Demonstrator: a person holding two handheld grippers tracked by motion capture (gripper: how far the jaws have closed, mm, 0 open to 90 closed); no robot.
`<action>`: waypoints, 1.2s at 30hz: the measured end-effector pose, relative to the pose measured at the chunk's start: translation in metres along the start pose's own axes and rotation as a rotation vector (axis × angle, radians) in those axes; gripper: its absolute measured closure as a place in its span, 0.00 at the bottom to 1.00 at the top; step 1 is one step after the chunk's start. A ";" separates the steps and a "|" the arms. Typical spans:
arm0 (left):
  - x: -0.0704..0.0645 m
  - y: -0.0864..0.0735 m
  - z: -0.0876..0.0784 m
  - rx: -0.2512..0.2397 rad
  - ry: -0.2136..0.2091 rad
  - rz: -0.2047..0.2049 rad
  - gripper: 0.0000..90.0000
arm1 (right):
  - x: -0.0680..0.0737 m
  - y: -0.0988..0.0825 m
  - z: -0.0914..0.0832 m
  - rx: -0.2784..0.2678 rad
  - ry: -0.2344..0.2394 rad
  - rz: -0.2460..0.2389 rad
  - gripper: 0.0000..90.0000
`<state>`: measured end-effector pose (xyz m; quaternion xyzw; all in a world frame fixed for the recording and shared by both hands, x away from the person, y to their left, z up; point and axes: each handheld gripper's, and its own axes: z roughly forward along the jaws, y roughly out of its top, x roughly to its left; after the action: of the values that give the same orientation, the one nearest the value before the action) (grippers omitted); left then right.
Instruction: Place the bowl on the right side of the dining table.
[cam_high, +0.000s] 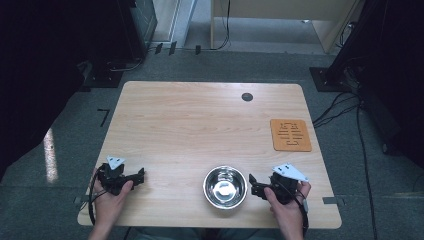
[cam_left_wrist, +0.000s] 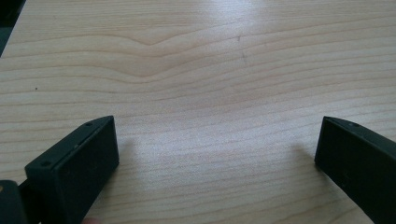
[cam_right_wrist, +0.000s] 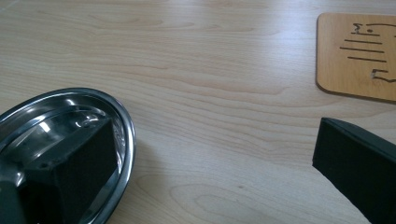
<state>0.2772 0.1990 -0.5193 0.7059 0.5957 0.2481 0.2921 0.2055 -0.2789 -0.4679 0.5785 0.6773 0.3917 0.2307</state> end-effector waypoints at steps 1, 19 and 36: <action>0.000 0.000 0.000 0.000 0.000 0.000 0.00 | 0.002 0.000 0.000 0.000 0.005 0.002 0.00; 0.000 0.000 0.000 0.000 -0.001 0.000 0.00 | 0.018 -0.002 0.005 0.020 0.039 -0.017 0.00; 0.000 0.000 0.000 0.000 -0.001 0.000 0.00 | 0.032 -0.014 0.023 0.043 0.052 -0.004 0.16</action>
<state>0.2774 0.1986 -0.5193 0.7061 0.5954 0.2479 0.2925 0.2075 -0.2419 -0.4887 0.5717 0.6924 0.3913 0.2015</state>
